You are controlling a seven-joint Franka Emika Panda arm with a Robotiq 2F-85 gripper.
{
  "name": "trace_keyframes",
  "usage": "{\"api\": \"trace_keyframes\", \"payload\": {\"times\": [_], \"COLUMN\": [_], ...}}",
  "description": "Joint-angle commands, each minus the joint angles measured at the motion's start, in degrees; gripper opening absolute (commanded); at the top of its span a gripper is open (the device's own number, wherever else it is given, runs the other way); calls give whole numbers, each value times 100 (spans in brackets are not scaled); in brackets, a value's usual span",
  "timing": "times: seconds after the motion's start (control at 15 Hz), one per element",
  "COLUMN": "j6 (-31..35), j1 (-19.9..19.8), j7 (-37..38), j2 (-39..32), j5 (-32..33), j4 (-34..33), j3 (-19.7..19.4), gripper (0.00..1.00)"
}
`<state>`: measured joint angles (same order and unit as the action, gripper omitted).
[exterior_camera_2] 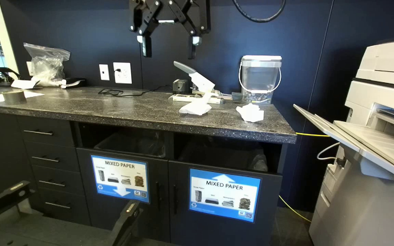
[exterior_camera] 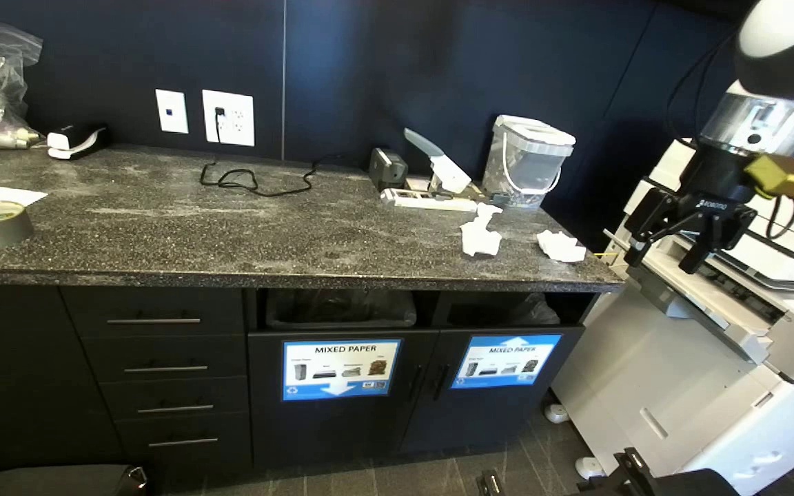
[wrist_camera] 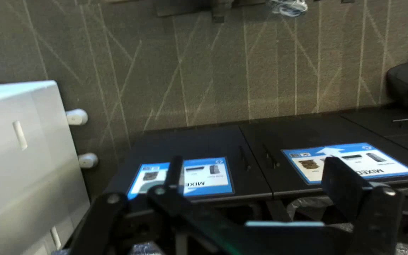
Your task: Place the to white papers on the counter inside the waste bin on the right
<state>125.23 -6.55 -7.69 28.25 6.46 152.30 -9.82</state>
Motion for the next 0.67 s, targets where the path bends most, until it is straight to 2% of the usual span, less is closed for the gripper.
{"api": "trace_keyframes", "payload": {"times": [0.0, 0.2, 0.27, 0.33, 0.47, 0.53, 0.6], "j6": [1193, 2067, 2286, 2429, 2432, 2319, 2168], "j1": [12, 82, 157, 488, 730, 770, 277], "j7": [-863, -1738, -2258, -2693, -3583, -4032, -4492], "j2": [-1001, -1888, -2182, -2442, -2918, -3104, -3313], "j5": [167, -195, -474, -769, -1499, -1857, -2251], "j4": [-329, -695, -852, -1033, -1470, -1702, -1970], "j3": [-244, -606, -758, -1094, -1320, -1332, -844], "gripper": [100, 100, 100, 100, 100, 100, 100]}}
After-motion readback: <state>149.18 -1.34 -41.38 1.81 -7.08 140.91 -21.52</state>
